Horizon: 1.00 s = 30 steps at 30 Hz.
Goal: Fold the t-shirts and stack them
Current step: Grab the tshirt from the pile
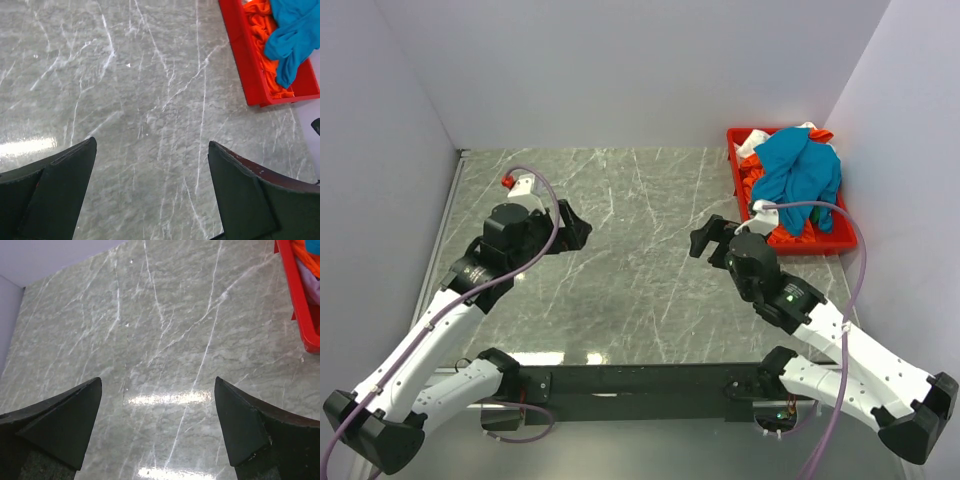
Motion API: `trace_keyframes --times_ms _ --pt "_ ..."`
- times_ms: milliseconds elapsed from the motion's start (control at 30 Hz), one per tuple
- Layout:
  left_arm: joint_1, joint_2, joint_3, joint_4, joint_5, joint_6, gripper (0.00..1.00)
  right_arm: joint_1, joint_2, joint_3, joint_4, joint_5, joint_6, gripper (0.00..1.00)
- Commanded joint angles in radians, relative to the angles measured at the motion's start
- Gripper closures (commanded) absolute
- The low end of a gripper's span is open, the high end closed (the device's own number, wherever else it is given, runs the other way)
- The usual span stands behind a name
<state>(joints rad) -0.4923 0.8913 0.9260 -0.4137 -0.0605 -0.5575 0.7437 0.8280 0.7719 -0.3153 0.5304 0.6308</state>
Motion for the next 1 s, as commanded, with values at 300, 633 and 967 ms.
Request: trace_keyframes --times_ms 300,633,967 --pt "0.004 -0.005 0.068 0.007 0.034 0.044 0.01 -0.099 0.268 0.280 -0.008 -0.127 -0.137 0.08" --pt "0.006 -0.011 0.028 0.035 0.048 0.034 0.00 -0.720 0.647 0.611 -0.102 -0.265 -0.069 0.18" --pt "0.018 -0.008 0.025 0.039 0.047 0.041 0.00 -0.805 0.931 0.794 -0.090 -0.187 -0.048 0.21"
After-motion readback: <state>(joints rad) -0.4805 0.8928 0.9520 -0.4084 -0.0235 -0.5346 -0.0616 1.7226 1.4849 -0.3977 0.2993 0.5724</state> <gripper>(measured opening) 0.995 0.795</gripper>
